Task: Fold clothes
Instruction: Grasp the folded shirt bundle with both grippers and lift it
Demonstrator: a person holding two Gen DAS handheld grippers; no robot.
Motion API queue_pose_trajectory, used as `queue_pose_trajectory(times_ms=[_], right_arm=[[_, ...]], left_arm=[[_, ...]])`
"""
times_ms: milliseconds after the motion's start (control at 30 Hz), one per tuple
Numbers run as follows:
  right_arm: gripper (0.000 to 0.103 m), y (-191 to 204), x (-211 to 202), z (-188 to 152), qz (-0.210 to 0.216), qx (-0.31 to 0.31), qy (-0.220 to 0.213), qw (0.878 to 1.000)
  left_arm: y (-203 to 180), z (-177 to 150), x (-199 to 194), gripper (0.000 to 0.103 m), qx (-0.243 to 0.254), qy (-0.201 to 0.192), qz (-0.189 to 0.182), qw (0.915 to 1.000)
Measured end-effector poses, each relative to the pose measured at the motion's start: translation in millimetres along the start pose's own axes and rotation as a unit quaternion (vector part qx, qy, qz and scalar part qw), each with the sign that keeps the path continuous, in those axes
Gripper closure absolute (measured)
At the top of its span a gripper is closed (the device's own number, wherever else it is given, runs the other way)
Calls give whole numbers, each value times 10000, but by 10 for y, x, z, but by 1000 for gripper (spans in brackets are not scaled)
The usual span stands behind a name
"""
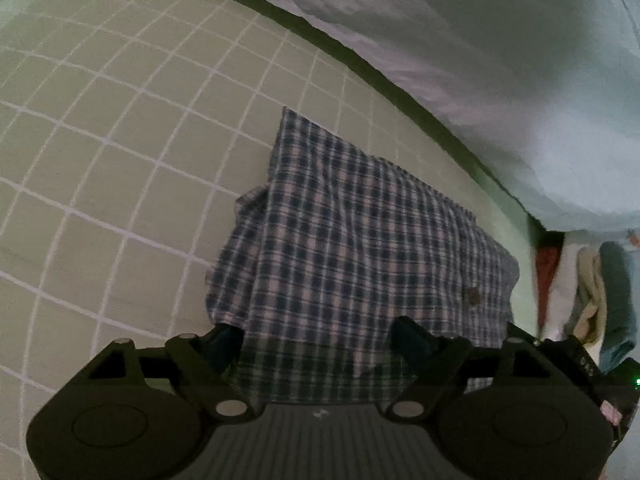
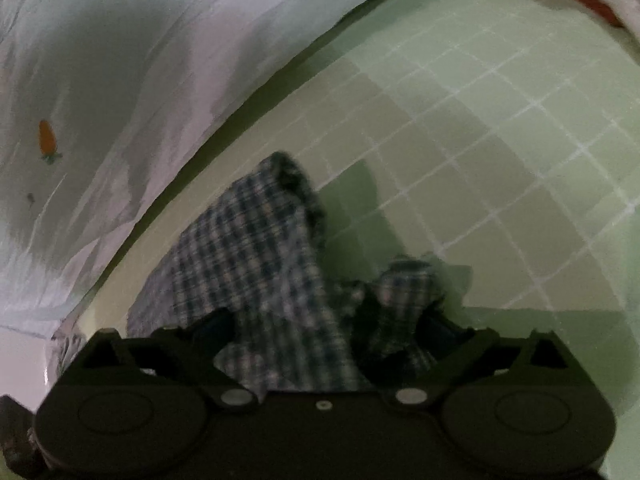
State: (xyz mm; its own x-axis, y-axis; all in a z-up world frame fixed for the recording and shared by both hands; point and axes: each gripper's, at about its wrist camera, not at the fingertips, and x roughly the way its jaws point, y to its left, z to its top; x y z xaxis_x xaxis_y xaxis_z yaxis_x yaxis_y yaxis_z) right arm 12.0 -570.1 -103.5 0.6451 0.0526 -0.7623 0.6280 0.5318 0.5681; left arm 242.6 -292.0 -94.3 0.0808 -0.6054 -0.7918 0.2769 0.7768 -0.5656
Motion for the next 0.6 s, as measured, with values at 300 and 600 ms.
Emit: queue_pose_trajectory(times_ms=[300, 600], right_arm=[[37, 492, 372, -228, 802, -475, 683, 9933], [75, 499, 31, -776, 1272, 137, 879, 9879]], left_arm=[[69, -178, 108, 71, -687, 168, -841, 9939], [15, -628, -403, 73, -357, 195, -936, 9948]])
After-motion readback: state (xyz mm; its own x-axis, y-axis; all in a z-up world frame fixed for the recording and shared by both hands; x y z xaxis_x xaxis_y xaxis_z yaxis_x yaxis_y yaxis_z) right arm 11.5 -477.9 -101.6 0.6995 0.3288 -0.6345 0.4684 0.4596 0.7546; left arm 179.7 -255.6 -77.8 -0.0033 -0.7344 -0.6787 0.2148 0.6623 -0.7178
